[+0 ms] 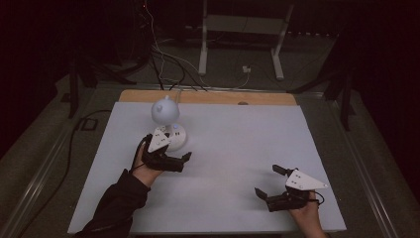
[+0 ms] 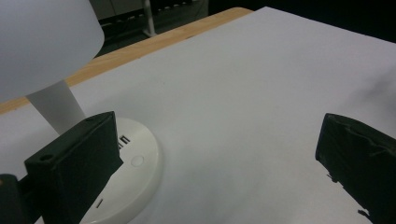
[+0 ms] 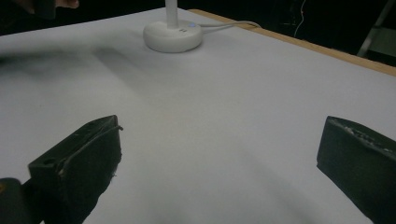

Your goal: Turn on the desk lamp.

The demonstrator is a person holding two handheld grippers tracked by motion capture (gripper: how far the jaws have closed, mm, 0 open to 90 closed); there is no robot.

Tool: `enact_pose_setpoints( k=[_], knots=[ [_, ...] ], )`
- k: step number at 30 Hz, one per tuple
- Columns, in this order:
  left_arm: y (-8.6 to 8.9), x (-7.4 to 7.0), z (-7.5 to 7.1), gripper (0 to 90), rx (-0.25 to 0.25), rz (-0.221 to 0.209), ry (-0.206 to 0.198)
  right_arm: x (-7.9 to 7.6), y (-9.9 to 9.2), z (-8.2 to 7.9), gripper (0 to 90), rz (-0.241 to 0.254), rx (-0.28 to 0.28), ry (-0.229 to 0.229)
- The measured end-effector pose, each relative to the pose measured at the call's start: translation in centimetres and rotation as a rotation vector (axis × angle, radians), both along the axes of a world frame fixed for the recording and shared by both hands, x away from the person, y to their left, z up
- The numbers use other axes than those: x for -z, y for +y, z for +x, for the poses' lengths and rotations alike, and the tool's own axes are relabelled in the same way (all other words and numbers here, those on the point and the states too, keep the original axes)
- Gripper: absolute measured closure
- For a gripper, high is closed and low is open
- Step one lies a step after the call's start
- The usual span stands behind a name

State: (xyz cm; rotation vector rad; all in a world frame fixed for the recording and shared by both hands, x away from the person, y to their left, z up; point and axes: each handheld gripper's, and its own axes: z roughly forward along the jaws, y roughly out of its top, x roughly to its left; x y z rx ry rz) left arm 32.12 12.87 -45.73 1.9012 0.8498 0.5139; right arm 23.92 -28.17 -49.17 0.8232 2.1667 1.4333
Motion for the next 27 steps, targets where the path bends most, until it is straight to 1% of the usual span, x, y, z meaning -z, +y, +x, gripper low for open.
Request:
enact_pose_setpoints(
  k=[2,3,5,8,10,11,13,14,16,17,18,20,21,23,24,25,26,27],
  knots=[
    [-0.2,0.2,0.2,0.4,-0.015,0.01,-0.002,0.0,0.0,0.0,0.0,-0.002,-0.001,0.0],
    [-0.3,0.2,0.3,0.4,-0.013,0.005,0.002,0.0,0.0,0.0,0.0,-0.004,-0.001,-0.002],
    [-0.5,0.4,0.6,0.4,-0.04,0.008,-0.004,0.0,0.0,0.0,0.0,-0.003,0.0,0.0],
    [-0.7,0.6,1.0,0.4,-0.072,-0.001,0.0,0.0,0.0,0.0,0.0,-0.001,0.003,0.0],
    [-0.8,0.8,1.2,0.4,-0.079,-0.018,-0.016,0.0,0.0,0.0,0.0,-0.001,0.003,0.0],
    [-0.9,0.9,1.3,0.4,-0.095,-0.01,-0.02,0.0,0.0,0.1,0.0,0.001,0.003,0.002],
    [-1.1,1.1,1.6,0.4,-0.107,-0.017,-0.02,0.0,0.0,0.0,0.0,-0.003,0.001,0.002],
    [-1.2,1.2,1.6,0.4,-0.128,-0.013,-0.027,0.0,0.0,0.0,0.0,-0.003,0.0,-0.001],
    [-1.3,1.5,1.8,0.4,-0.153,0.002,-0.035,0.1,0.0,0.1,0.0,0.0,0.001,0.003],
    [-1.4,1.6,1.9,0.4,-0.183,0.007,-0.041,0.1,0.0,0.1,0.0,0.0,0.001,0.003],
    [-1.4,1.7,1.9,0.4,-0.203,0.005,-0.043,0.1,0.0,0.1,0.0,0.0,0.001,0.006],
    [-1.5,1.8,2.2,0.4,-0.224,0.006,-0.028,0.1,0.0,0.1,0.0,-0.002,-0.001,0.004],
    [-1.5,2.0,2.3,0.4,-0.222,0.005,-0.025,0.1,0.0,0.1,0.0,0.001,-0.001,0.003],
    [-1.7,2.2,2.4,0.4,-0.232,0.021,-0.03,0.1,0.0,0.1,0.0,0.002,-0.001,0.003],
    [-1.7,2.3,2.4,0.4,-0.234,0.022,-0.021,0.1,-0.1,0.1,0.0,0.002,-0.001,0.004],
    [-1.8,2.4,2.5,0.5,-0.25,0.024,-0.015,0.1,-0.1,0.1,0.0,0.001,-0.001,0.006],
    [-1.8,2.5,2.6,2.7,-0.262,0.026,-0.01,0.1,-0.1,0.1,0.0,0.001,-0.001,0.005],
    [-1.7,2.7,2.7,2.7,-0.266,0.018,-0.008,0.1,-0.1,0.1,0.0,0.001,-0.001,0.005]
  ],
)
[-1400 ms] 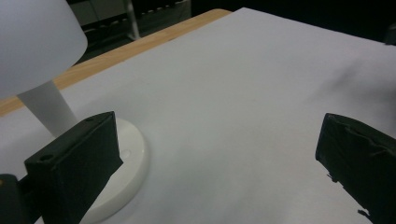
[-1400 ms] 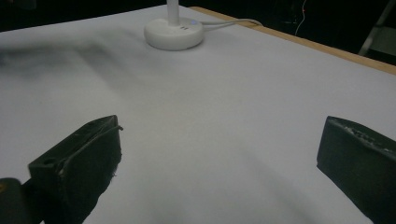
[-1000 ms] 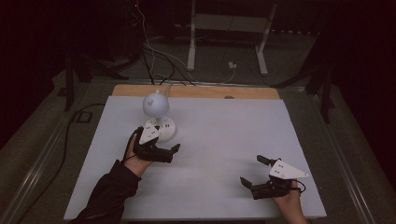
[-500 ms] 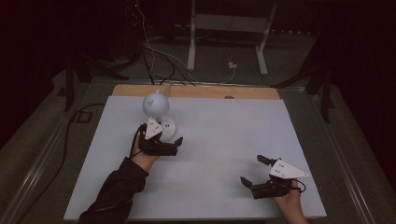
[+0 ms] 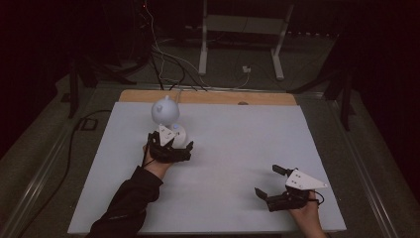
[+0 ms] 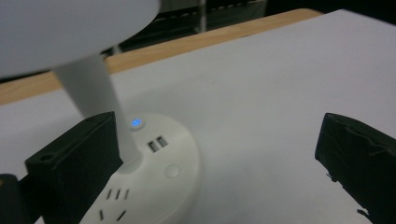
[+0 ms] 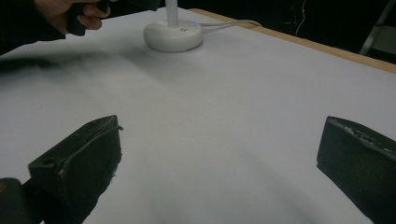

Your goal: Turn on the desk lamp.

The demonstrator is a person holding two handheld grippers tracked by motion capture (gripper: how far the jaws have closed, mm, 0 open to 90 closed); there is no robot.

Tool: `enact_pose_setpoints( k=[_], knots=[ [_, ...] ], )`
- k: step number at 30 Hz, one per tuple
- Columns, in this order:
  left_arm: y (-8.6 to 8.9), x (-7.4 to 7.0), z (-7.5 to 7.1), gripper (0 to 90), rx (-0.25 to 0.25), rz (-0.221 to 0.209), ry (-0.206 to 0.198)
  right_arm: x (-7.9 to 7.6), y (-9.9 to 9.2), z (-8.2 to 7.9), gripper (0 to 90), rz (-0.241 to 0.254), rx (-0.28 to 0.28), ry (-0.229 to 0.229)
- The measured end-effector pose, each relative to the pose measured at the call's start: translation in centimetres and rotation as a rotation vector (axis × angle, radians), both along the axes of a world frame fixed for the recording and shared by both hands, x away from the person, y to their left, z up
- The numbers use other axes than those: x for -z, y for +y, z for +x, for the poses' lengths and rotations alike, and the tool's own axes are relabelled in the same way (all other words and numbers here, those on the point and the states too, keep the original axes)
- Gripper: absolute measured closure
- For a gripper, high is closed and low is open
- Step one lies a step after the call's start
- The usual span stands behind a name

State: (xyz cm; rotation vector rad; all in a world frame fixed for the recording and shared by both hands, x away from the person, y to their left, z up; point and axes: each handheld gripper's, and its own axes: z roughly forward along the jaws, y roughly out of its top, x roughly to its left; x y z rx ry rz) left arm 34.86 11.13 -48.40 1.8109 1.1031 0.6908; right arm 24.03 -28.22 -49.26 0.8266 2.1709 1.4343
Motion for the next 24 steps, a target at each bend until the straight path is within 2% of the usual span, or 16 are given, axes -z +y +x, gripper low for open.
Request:
enact_pose_setpoints(
  k=[4,6,11,19,24],
  knots=[
    [-0.1,0.4,0.3,7.7,-0.018,0.01,0.003,0.0,0.0,0.0,0.0,0.001,0.0,0.0],
    [-0.2,0.5,0.3,16.6,-0.034,0.024,-0.001,0.0,0.0,0.0,0.0,0.001,0.0,-0.002],
    [-0.4,0.7,0.4,26.2,-0.063,0.028,-0.001,0.1,0.0,0.1,0.0,0.004,-0.001,0.005],
    [0.0,1.2,0.7,51.5,-0.098,0.024,0.009,0.1,-0.1,0.1,0.0,0.004,-0.001,0.005],
    [0.1,1.3,0.9,70.1,-0.118,0.043,0.001,0.0,-0.2,0.1,0.0,0.004,0.0,0.004]
  ],
)
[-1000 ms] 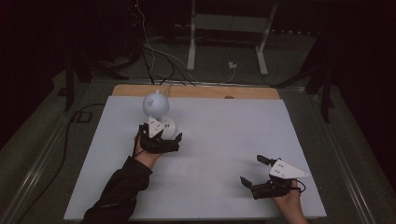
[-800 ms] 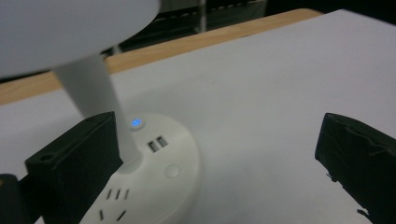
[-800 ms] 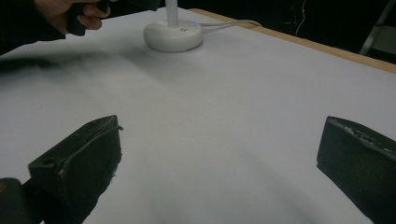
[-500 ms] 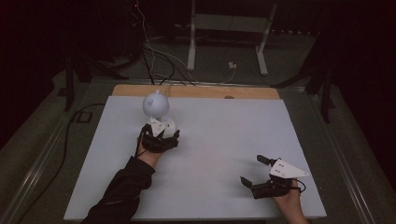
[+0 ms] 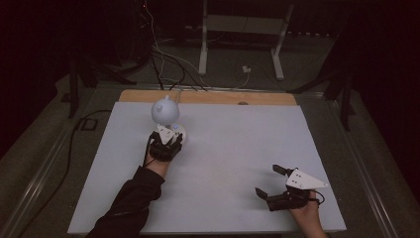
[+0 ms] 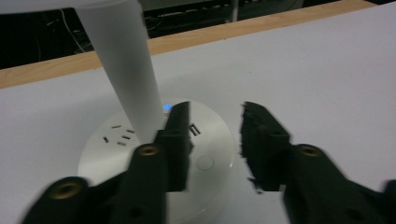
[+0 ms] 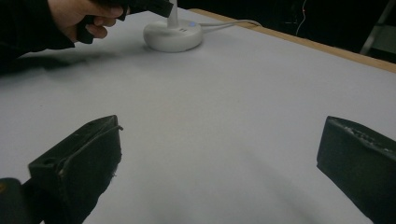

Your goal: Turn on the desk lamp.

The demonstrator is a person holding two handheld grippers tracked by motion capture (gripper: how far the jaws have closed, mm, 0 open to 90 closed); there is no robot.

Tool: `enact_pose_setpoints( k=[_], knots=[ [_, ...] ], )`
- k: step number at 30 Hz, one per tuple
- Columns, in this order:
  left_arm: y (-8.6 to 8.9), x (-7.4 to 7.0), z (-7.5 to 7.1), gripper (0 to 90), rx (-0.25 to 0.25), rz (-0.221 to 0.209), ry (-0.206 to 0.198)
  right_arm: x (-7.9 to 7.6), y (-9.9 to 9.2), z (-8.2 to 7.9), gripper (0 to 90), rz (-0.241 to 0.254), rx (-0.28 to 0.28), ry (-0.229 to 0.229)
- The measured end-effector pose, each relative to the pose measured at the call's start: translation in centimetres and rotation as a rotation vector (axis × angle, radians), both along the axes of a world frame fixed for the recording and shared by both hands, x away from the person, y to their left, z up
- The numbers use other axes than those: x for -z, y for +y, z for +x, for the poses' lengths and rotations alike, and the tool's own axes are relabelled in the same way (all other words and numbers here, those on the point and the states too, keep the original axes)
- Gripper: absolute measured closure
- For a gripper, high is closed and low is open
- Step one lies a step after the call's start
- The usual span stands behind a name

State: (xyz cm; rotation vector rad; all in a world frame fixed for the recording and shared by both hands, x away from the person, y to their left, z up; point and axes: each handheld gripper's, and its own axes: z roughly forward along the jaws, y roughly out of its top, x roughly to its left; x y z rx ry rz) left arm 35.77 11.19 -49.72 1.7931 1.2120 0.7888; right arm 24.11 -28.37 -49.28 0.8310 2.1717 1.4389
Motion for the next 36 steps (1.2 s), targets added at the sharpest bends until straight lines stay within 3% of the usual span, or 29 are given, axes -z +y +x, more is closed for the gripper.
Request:
enact_pose_setpoints(
  k=[5,10,13,20,36],
  knots=[
    [0.1,0.3,0.2,81.8,0.005,0.026,-0.01,0.0,0.0,0.0,0.0,-0.003,-0.002,-0.001],
    [0.4,0.6,0.5,89.3,0.01,0.018,0.009,0.0,0.0,0.0,0.0,-0.001,-0.001,0.003],
    [0.6,1.0,0.7,89.4,0.016,0.01,0.009,0.0,0.0,0.0,0.0,0.001,-0.001,0.004],
    [0.3,1.8,1.1,90.0,0.044,0.042,0.018,0.0,-0.1,0.0,0.0,0.0,-0.003,0.004],
    [-0.1,2.6,1.5,90.0,0.04,0.079,0.028,0.1,0.0,0.0,0.0,-0.003,-0.005,0.003]
  ],
)
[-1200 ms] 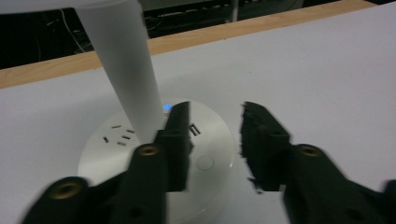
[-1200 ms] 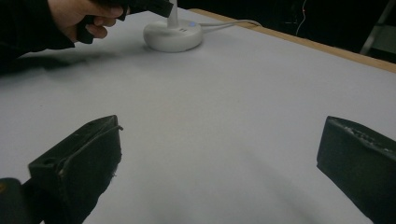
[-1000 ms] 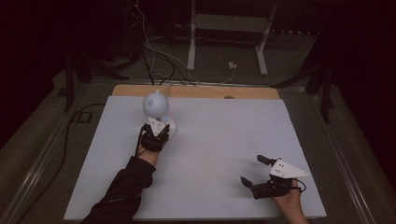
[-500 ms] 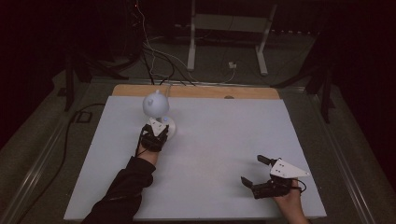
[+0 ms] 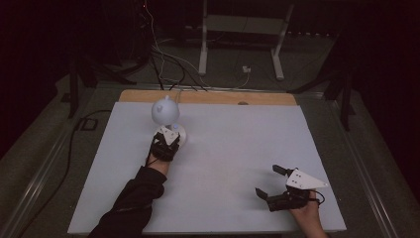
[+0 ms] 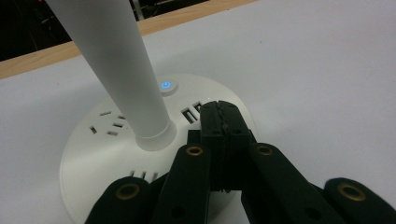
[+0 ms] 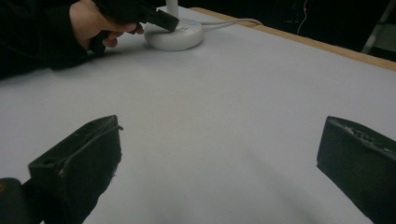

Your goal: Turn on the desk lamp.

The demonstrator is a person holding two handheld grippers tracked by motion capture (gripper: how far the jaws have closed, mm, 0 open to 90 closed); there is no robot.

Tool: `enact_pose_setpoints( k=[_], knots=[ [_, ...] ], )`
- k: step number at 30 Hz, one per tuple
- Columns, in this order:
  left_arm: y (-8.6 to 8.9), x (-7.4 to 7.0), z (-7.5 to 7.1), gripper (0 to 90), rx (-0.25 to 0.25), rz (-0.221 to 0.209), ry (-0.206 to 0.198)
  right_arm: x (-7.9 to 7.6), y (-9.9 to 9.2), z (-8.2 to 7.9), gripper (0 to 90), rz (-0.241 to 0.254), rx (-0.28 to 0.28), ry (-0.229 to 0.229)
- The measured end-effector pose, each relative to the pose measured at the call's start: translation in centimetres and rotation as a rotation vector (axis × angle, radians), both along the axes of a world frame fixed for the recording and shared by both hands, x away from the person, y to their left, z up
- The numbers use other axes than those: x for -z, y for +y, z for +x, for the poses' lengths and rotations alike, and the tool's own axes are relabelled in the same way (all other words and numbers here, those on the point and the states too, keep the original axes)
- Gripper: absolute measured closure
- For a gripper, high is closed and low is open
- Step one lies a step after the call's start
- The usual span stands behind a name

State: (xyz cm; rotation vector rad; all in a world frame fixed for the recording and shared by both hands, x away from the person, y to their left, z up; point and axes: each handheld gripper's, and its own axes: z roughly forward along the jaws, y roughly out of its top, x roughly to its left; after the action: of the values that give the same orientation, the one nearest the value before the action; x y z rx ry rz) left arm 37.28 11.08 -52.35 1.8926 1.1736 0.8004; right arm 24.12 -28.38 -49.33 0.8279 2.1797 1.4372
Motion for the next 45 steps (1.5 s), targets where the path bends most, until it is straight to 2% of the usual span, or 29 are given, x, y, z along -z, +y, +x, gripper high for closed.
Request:
enact_pose_setpoints(
  k=[6,13,17,22,25,27,31,33,37,42,45],
  knots=[
    [-0.1,0.0,0.0,90.0,-0.001,0.005,0.004,0.0,0.0,0.0,0.0,-0.004,-0.001,0.0],
    [-0.2,0.2,-0.1,90.0,0.0,0.016,-0.014,0.1,0.0,0.1,0.0,-0.009,0.0,0.008],
    [0.2,0.2,0.1,90.0,0.0,-0.013,-0.003,0.1,0.0,0.1,0.0,-0.01,0.0,0.008],
    [0.1,0.0,-0.2,90.0,-0.011,-0.016,-0.01,0.0,0.0,0.0,0.0,-0.008,0.002,0.004],
    [0.1,-0.6,-0.4,84.0,-0.014,-0.032,-0.011,0.0,0.0,0.0,0.0,-0.005,0.003,0.001],
    [0.1,-1.0,-0.5,83.6,-0.009,-0.053,-0.009,0.0,-0.1,0.0,0.0,-0.005,0.004,0.001],
    [-0.3,-1.5,-1.0,73.7,-0.024,-0.054,-0.012,0.0,0.0,0.0,0.0,-0.004,0.002,0.001],
    [-0.6,-1.7,-1.1,60.7,-0.044,-0.058,-0.005,0.0,0.0,0.0,0.0,-0.004,0.002,0.001],
    [-0.7,-1.8,-1.2,45.1,-0.059,-0.074,0.013,0.0,0.0,0.1,0.0,-0.005,0.002,0.001],
    [-0.7,-1.9,-1.2,28.3,-0.058,-0.093,0.038,0.1,-0.1,0.1,0.0,-0.003,0.002,0.005],
    [-0.8,-2.0,-1.3,20.5,-0.036,-0.105,0.046,0.1,-0.1,0.1,0.0,-0.002,0.002,0.004]
  ],
)
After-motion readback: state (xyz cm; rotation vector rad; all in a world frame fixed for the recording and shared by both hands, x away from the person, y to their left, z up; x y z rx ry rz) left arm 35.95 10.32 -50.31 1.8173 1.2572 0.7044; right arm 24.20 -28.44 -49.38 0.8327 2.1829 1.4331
